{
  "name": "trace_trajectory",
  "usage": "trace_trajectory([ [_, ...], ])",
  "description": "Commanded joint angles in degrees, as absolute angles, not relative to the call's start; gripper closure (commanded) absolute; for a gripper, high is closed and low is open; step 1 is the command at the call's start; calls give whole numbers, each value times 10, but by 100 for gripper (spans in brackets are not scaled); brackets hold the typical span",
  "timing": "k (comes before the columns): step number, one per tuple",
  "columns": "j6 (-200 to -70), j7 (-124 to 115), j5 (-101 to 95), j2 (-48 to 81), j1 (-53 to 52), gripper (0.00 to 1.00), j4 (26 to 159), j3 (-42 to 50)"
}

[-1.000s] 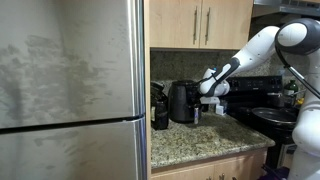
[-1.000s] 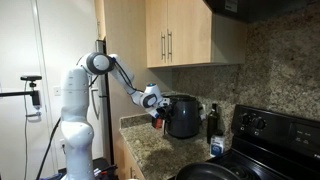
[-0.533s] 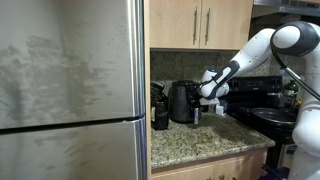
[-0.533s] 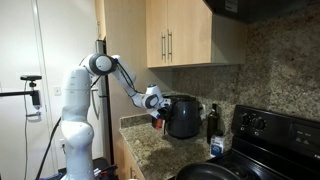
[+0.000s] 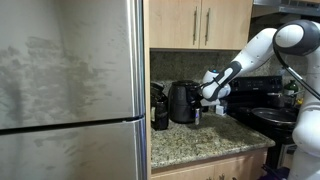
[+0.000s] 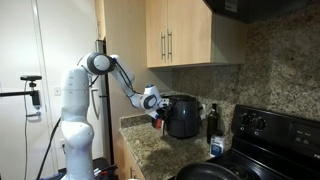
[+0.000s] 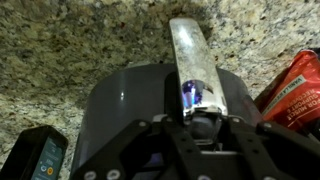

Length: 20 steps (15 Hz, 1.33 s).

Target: Open the basket of the airfryer.

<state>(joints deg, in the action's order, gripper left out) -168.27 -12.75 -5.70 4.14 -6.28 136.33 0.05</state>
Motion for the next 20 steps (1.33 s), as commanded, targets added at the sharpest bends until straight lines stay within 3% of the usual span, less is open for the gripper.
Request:
trace_trajectory([
  [1, -1590, -25, 87, -13, -60, 90, 1403, -33],
  [6, -1527, -10, 130, -27, -50, 90, 1399, -20],
  [7, -1549, -1, 142, -23, -50, 40, 1399, -19],
  [9, -1578, 19, 178, -14, -54, 33, 1397, -21],
  [13, -1570, 7, 193, -48, -55, 5, 1414, -24],
  [15, -1493, 0, 179, -100, -53, 0, 1432, -22],
  [20, -1297, -49, 115, -262, -36, 0, 1480, -18],
])
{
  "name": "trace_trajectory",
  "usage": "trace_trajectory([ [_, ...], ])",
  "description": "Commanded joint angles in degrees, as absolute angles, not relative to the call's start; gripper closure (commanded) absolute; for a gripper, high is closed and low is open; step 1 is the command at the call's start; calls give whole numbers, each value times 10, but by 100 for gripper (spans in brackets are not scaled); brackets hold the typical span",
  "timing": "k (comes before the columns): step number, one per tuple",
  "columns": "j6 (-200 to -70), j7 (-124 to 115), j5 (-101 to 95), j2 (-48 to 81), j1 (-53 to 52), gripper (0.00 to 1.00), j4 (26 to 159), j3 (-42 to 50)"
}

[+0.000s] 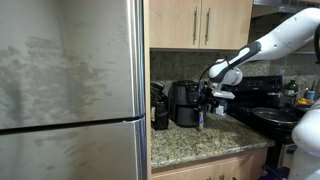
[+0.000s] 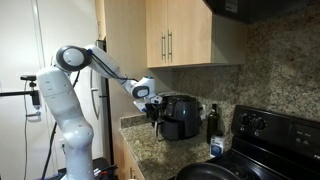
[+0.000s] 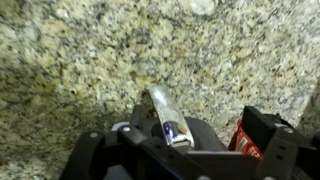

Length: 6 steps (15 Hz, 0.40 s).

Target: Open the basket of the airfryer.

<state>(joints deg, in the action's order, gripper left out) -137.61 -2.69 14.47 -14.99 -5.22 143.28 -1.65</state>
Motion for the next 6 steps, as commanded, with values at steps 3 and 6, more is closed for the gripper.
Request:
trace_trajectory([
  [3, -1323, -3, 154, -374, -50, 0, 1521, 5],
  [6, -1305, -17, 152, -369, -46, 0, 1495, 4],
])
